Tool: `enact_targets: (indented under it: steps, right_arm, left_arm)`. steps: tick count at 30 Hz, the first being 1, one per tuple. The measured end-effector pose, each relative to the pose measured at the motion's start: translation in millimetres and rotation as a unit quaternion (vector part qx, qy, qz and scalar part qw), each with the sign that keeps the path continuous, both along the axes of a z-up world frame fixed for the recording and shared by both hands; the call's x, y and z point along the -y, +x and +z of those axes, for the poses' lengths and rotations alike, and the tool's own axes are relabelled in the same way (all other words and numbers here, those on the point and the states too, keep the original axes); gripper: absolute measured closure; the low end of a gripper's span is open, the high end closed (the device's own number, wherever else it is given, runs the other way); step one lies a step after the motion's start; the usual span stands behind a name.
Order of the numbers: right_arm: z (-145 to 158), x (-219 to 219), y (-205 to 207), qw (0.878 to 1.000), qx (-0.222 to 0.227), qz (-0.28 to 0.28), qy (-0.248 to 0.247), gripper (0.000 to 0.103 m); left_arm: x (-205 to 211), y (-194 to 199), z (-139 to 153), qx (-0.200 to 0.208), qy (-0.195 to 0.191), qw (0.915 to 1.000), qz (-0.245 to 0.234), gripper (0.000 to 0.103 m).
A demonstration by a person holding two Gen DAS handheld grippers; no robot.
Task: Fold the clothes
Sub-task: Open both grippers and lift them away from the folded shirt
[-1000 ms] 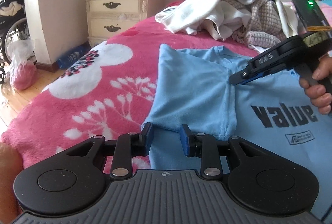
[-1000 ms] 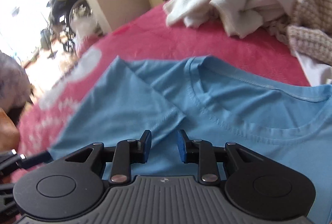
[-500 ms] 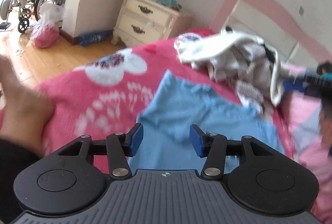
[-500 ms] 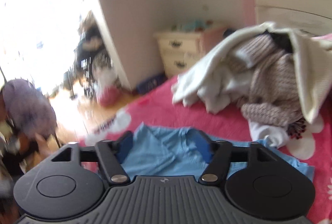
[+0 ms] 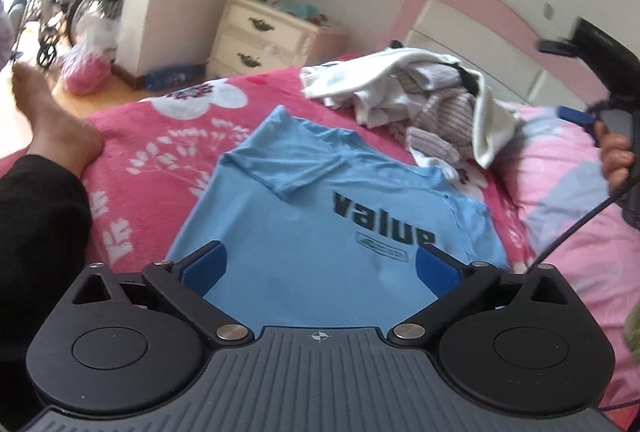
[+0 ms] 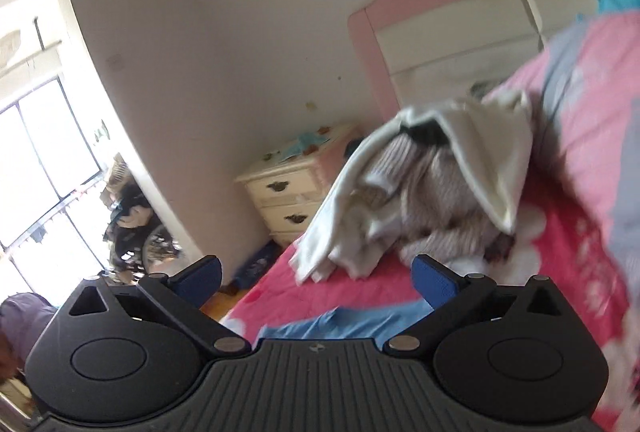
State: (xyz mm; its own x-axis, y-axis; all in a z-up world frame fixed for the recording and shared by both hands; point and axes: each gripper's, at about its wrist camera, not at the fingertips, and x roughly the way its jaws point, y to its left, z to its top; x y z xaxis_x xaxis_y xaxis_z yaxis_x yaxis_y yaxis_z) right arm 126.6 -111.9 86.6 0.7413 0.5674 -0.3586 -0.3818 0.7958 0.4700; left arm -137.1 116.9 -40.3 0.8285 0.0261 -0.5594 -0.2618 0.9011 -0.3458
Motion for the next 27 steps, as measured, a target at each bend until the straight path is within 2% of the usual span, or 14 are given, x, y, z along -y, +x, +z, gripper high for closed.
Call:
enact_targets:
  steps: [2,5,7,10,12,14,17,22,26,27]
  right_arm:
    - [-16,2,-16,0.999,-0.02,0.013,0.026,0.0]
    - [-43,8,-28,0.993,-0.075,0.041,0.082,0.0]
    - [-57,3,-28,0.99,-0.101,0.05,0.083,0.0]
    - [-67,-9,-26,0.99,-0.122,0.06,0.04,0.0]
    - [-74,-14,-24,0.987,-0.136,0.071,0.037,0.0]
    - [-81,-16,-20,0.983,-0.156,0.077,0.051,0.0]
    - [-85,-23,-24,0.986,-0.145,0.072,0.03,0.0]
    - [-84,-39,-34,0.988,-0.125,0.085,-0.024,0.0]
    - [-89,-51,-40,0.985,-0.126,0.108,-0.044,0.0]
    - [-91,-55,-41,0.984,-0.125,0.113,-0.05,0.0]
  left_arm:
    - [10,-4,1,-0.011,0.003,0.9999,-0.007,0.0]
    - [19,-12,-1,-0.028,0.003,0.9996,-0.009,0.0]
    - [22,-18,-4,-0.034,0.005,0.9993,-0.015,0.0]
    - [23,-27,-11,-0.038,0.011,0.9991,-0.016,0.0]
    - [20,-31,-18,-0.043,0.021,0.9988,-0.011,0.0]
    - [16,-32,-26,-0.059,0.043,0.997,0.026,0.0]
    - [9,-31,-33,-0.076,0.07,0.9926,0.063,0.0]
    - [2,-25,-52,-0.131,0.118,0.9812,0.079,0.003]
    - [-4,-28,-62,-0.151,0.117,0.9779,0.085,0.01]
    - [-8,-27,-62,-0.151,0.106,0.979,0.087,0.017]
